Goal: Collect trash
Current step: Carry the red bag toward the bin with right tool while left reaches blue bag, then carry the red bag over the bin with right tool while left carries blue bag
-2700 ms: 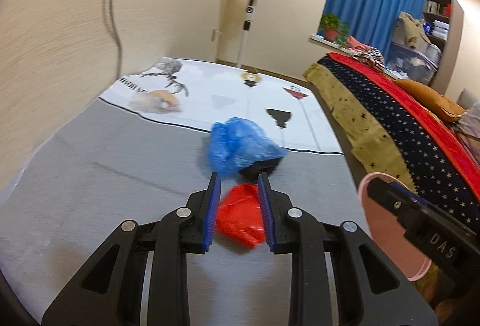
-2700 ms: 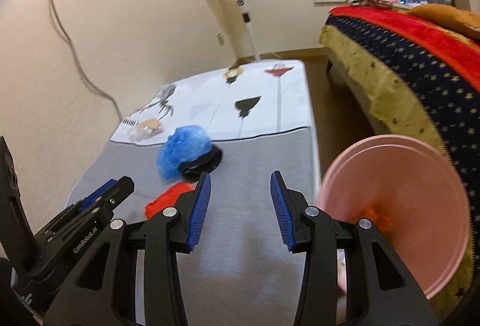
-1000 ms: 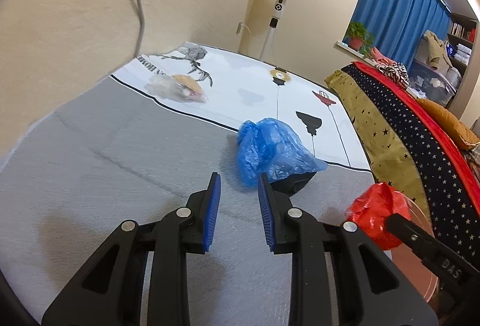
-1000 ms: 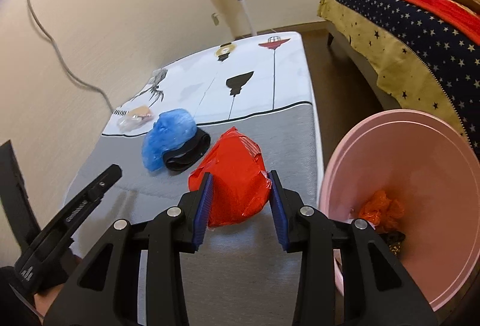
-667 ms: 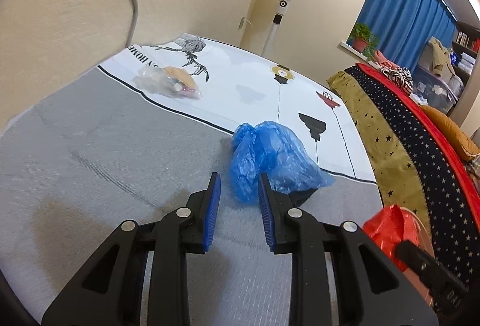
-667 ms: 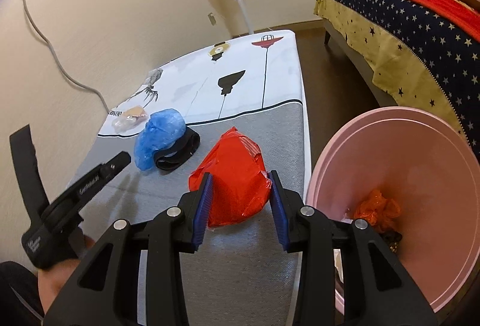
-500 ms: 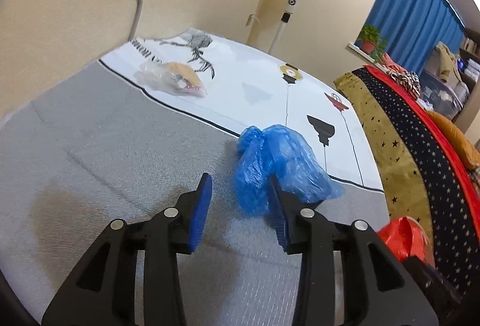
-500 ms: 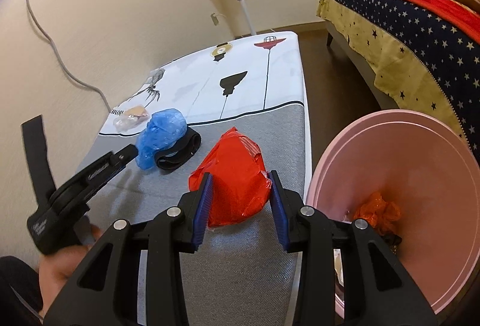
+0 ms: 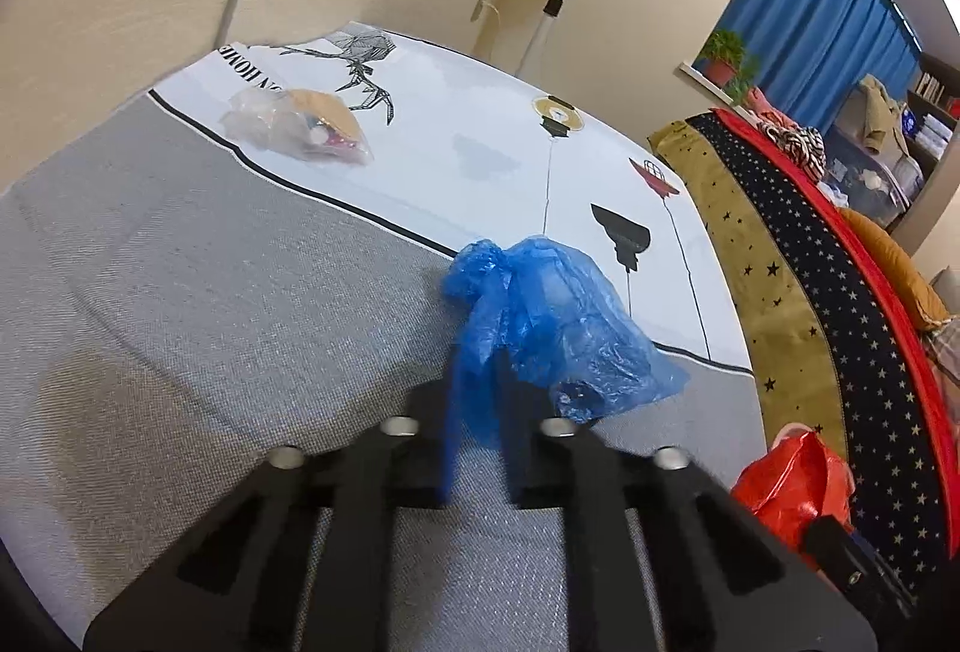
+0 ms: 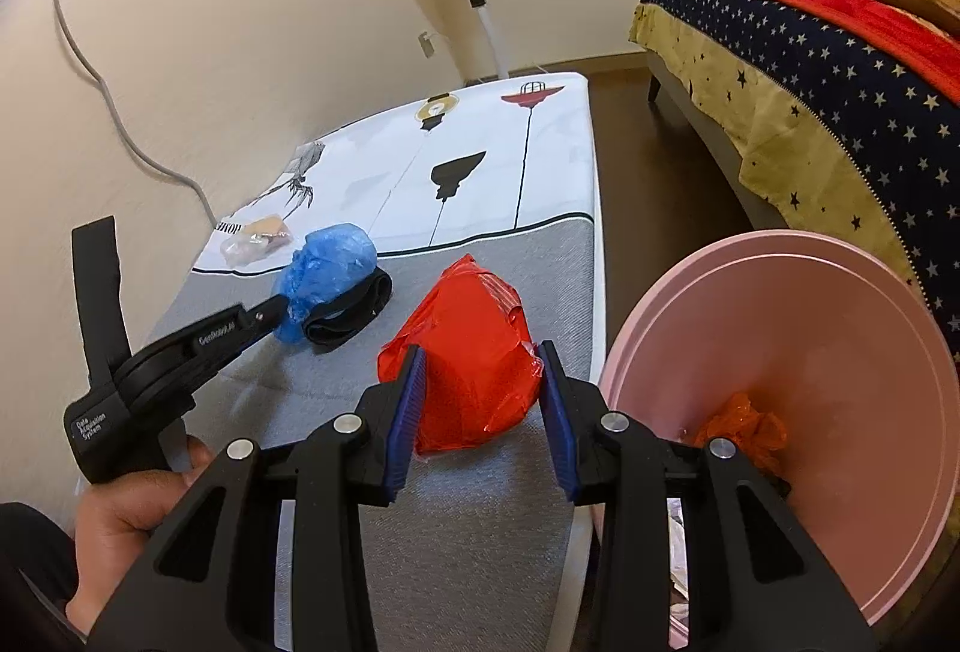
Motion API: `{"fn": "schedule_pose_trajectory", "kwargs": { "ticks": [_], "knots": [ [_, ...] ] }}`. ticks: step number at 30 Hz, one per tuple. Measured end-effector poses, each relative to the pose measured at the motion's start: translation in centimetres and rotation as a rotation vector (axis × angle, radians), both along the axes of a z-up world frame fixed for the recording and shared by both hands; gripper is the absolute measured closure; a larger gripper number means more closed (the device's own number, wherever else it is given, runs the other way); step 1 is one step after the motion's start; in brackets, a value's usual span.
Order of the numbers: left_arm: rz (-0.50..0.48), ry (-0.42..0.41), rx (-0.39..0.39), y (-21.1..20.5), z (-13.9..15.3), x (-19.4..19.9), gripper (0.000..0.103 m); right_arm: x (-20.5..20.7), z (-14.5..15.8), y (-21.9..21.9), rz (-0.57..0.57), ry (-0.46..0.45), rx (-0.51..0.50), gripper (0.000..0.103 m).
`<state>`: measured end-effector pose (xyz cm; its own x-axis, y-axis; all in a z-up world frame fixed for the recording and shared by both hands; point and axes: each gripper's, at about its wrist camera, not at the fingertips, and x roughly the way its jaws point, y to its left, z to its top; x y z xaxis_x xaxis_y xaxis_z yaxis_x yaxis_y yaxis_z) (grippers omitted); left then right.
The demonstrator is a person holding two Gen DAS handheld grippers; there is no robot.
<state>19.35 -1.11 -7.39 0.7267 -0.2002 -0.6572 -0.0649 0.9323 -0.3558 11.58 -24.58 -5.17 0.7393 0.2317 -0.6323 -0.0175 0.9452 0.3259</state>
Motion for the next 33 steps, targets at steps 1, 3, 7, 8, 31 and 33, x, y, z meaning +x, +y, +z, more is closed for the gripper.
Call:
{"fn": "schedule_pose_trajectory", "kwargs": {
  "ticks": [1, 3, 7, 8, 31, 33],
  "knots": [
    [-0.002, -0.005, 0.015, -0.1, 0.2, -0.1, 0.101, -0.1, 0.1, -0.1, -0.005, -0.003, -0.004, 0.065],
    [-0.002, -0.023, 0.043, -0.2, 0.6, -0.5, 0.101, -0.4, 0.3, -0.3, -0.014, -0.008, -0.008, 0.065],
    [-0.004, -0.049, 0.067, -0.2, 1.5, -1.3, 0.102, -1.1, 1.0, -1.0, -0.046, -0.026, -0.011, 0.065],
    [-0.007, -0.055, 0.076, -0.3, 1.7, -1.6, 0.101, -1.3, 1.2, -1.3, -0.053, -0.031, -0.011, 0.065],
    [-0.107, -0.148, 0.148, -1.4, 5.7, -7.7, 0.102, -6.0, 5.3, -2.8, -0.14, -0.118, -0.06, 0.065],
    [-0.114, -0.15, 0.151, -1.6, 5.9, -8.2, 0.102, -6.4, 5.6, -2.9, -0.143, -0.126, -0.058, 0.065]
  ]
}}
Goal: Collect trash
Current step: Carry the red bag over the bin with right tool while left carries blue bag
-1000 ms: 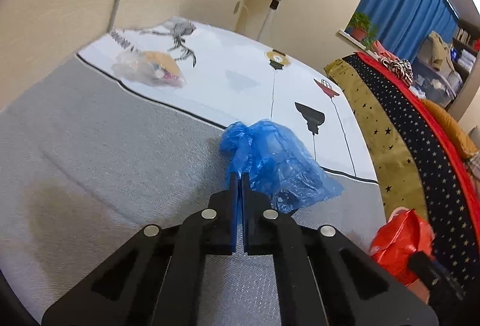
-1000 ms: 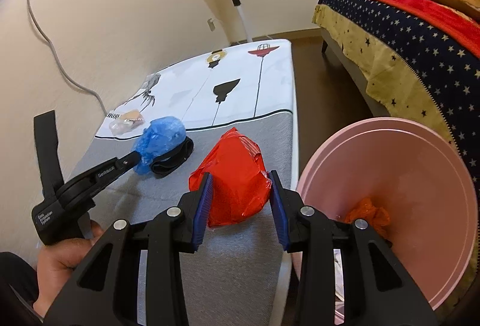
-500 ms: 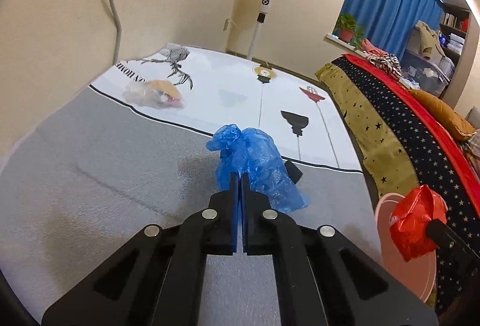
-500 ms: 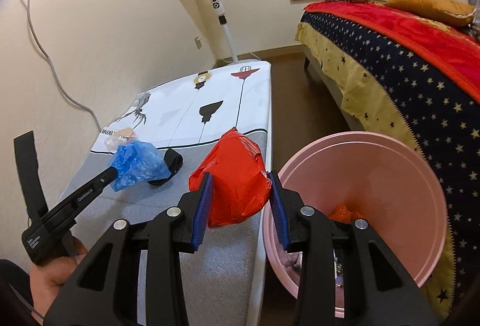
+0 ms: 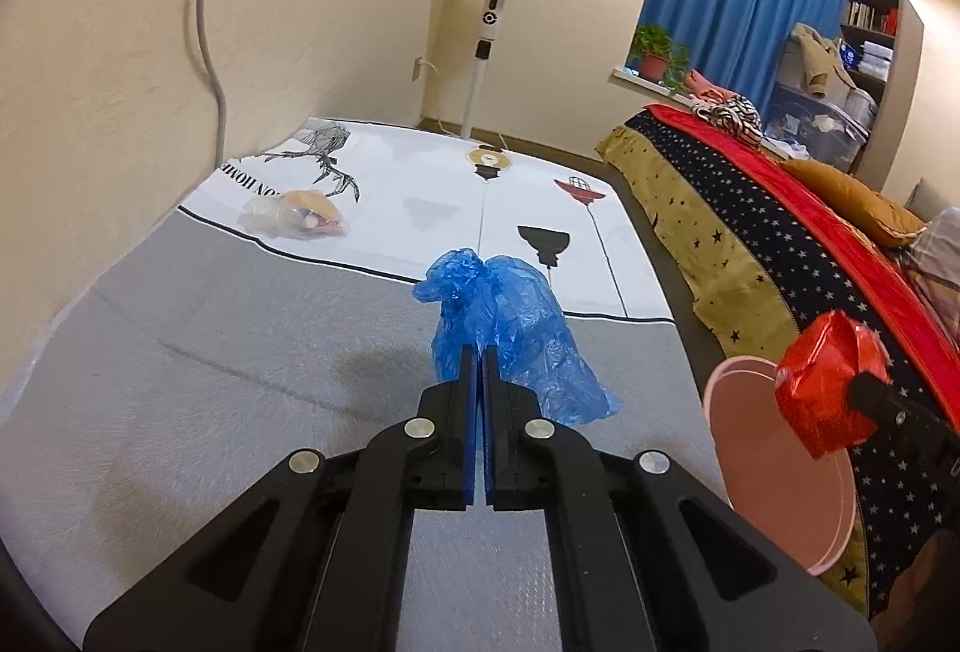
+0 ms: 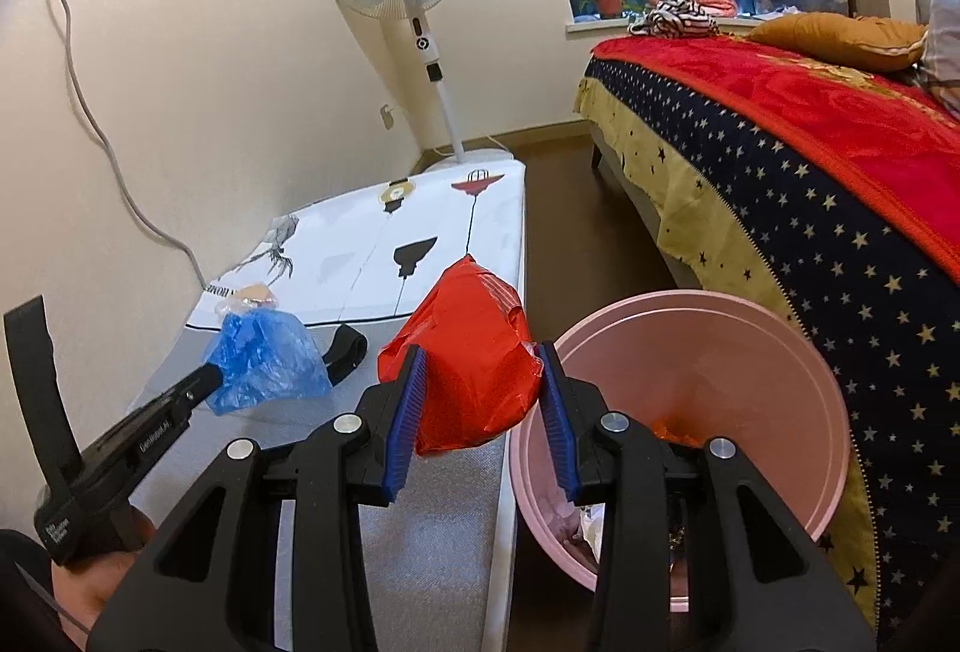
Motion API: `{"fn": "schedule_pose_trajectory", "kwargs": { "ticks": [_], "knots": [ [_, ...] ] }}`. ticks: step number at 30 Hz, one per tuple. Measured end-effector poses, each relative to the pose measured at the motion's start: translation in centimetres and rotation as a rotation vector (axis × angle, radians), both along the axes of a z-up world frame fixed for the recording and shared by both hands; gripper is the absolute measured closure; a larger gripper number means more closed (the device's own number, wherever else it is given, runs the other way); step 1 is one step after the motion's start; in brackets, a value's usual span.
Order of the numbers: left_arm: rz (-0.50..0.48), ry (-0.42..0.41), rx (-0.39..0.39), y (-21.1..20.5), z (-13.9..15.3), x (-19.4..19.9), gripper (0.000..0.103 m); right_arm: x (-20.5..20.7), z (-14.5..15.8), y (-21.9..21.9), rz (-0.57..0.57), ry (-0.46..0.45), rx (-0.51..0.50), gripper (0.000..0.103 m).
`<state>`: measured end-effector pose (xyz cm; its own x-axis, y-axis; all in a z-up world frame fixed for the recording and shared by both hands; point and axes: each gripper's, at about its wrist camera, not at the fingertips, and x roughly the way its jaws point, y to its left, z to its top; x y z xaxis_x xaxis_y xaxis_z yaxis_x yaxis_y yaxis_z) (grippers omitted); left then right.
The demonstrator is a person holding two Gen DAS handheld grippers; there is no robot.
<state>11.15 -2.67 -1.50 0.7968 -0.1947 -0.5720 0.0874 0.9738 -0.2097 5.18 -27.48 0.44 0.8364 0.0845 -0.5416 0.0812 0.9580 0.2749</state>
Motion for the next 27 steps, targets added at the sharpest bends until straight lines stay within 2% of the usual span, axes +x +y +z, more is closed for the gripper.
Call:
{"fn": "schedule_pose_trajectory", "kwargs": {
  "ticks": [12, 27],
  "knots": [
    [-0.066, -0.022, 0.023, -1.6, 1.1, -2.8, 0.102, -2.5, 1.9, -0.9, -0.028, -0.042, 0.007, 0.065],
    [-0.122, -0.032, 0.027, -2.9, 1.2, -4.2, 0.102, -3.6, 2.3, -2.3, -0.089, -0.045, 0.01, 0.065]
  ]
}}
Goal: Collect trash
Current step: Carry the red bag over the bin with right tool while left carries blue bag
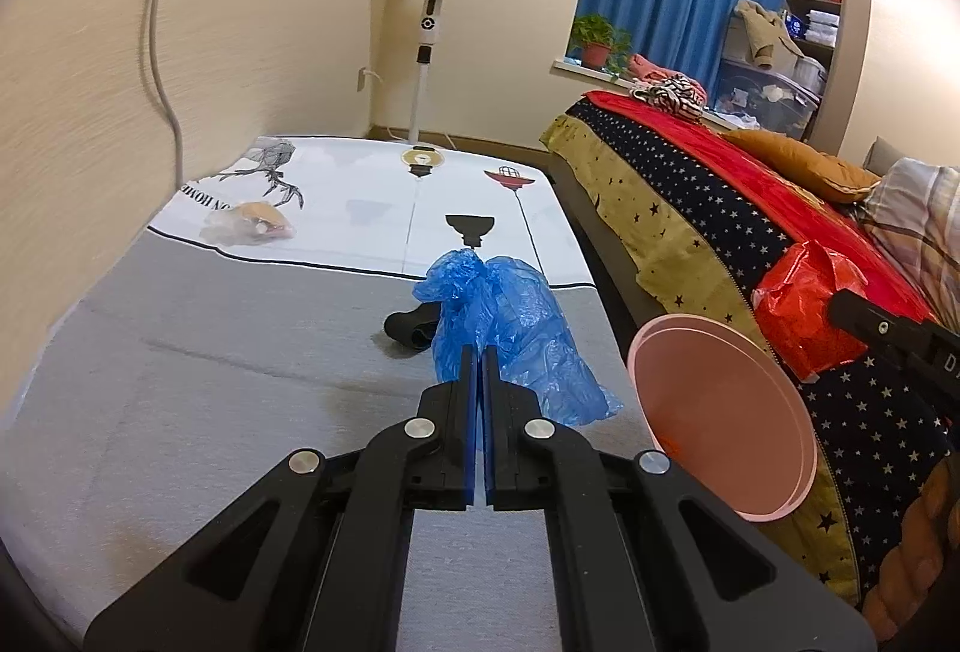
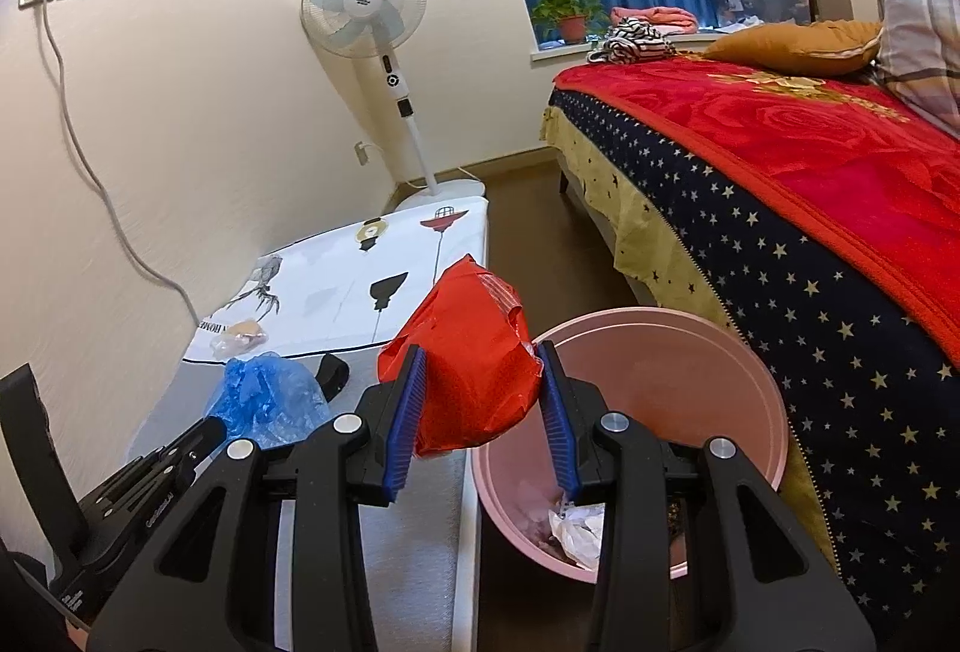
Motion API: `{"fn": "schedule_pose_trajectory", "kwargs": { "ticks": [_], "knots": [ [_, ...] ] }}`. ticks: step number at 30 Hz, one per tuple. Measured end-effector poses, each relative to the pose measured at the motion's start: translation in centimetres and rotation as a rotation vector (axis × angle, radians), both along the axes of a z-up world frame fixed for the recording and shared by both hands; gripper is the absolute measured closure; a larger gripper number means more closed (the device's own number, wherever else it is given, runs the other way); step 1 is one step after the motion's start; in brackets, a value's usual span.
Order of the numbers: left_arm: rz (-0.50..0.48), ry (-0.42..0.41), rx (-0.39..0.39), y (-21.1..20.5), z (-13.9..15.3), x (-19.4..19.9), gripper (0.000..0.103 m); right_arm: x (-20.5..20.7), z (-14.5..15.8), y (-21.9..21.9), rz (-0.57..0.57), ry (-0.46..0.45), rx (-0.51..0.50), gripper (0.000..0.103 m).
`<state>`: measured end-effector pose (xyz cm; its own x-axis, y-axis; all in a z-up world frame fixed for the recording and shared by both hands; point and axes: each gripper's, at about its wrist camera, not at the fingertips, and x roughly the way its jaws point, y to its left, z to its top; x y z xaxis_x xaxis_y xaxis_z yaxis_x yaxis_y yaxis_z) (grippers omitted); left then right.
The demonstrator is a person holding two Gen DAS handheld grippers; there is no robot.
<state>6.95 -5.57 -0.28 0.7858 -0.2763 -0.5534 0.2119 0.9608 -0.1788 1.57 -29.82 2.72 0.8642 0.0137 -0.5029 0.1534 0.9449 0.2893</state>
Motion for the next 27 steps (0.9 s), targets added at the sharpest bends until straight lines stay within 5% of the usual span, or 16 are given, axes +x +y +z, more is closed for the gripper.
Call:
{"fn": "schedule_pose_trajectory", "kwargs": {
  "ticks": [27],
  "knots": [
    [-0.085, -0.007, -0.012, -4.2, -0.8, 0.8, 0.102, 0.9, -0.7, -1.7, -0.114, 0.033, -0.111, 0.065]
  ]
}}
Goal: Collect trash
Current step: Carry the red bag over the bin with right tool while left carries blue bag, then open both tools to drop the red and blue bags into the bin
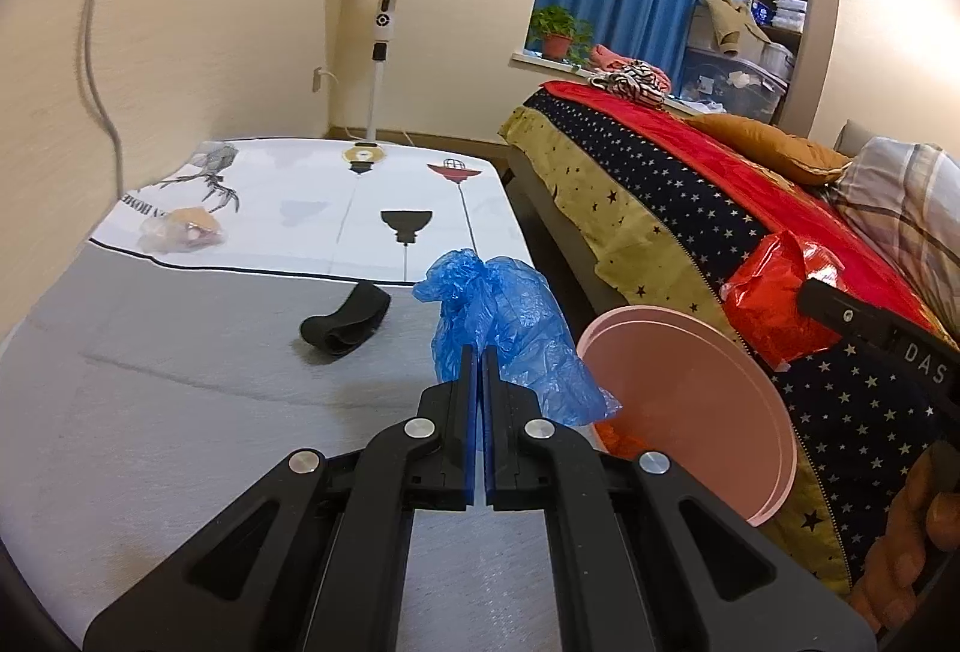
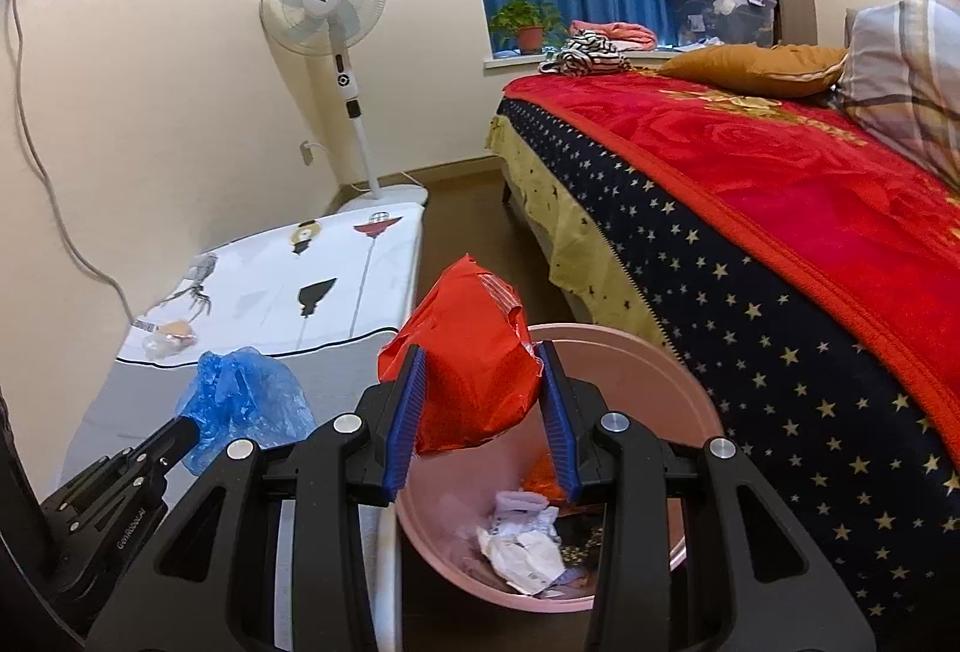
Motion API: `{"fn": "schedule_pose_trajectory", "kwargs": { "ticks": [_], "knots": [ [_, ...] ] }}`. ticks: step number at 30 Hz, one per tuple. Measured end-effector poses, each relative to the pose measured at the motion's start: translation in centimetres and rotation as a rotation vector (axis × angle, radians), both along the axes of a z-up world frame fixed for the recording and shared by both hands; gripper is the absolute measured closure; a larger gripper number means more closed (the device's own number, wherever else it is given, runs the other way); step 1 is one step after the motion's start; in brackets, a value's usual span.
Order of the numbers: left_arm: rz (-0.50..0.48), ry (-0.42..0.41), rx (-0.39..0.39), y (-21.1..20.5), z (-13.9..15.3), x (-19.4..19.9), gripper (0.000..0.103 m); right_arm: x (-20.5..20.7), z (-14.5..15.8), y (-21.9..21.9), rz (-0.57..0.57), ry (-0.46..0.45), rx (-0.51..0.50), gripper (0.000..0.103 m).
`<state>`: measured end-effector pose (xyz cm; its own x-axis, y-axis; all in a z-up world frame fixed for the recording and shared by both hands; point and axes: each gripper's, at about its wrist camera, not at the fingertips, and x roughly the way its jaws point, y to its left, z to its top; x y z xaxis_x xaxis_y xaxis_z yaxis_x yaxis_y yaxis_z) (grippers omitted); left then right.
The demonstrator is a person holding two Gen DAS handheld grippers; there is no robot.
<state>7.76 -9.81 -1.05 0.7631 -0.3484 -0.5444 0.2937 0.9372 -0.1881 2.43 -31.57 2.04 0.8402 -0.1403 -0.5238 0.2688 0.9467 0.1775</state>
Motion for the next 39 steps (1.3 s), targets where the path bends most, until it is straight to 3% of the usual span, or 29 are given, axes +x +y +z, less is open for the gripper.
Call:
{"fn": "schedule_pose_trajectory", "kwargs": {
  "ticks": [25, 39],
  "knots": [
    [-0.126, 0.003, 0.006, -6.6, -1.5, 1.1, 0.102, 0.3, -0.9, -3.9, -0.157, 0.029, -0.033, 0.065],
    [-0.218, 0.054, -0.007, -10.4, -3.1, 2.1, 0.102, 0.6, -1.9, -6.2, -0.235, 0.054, -0.024, 0.065]
  ]
}}
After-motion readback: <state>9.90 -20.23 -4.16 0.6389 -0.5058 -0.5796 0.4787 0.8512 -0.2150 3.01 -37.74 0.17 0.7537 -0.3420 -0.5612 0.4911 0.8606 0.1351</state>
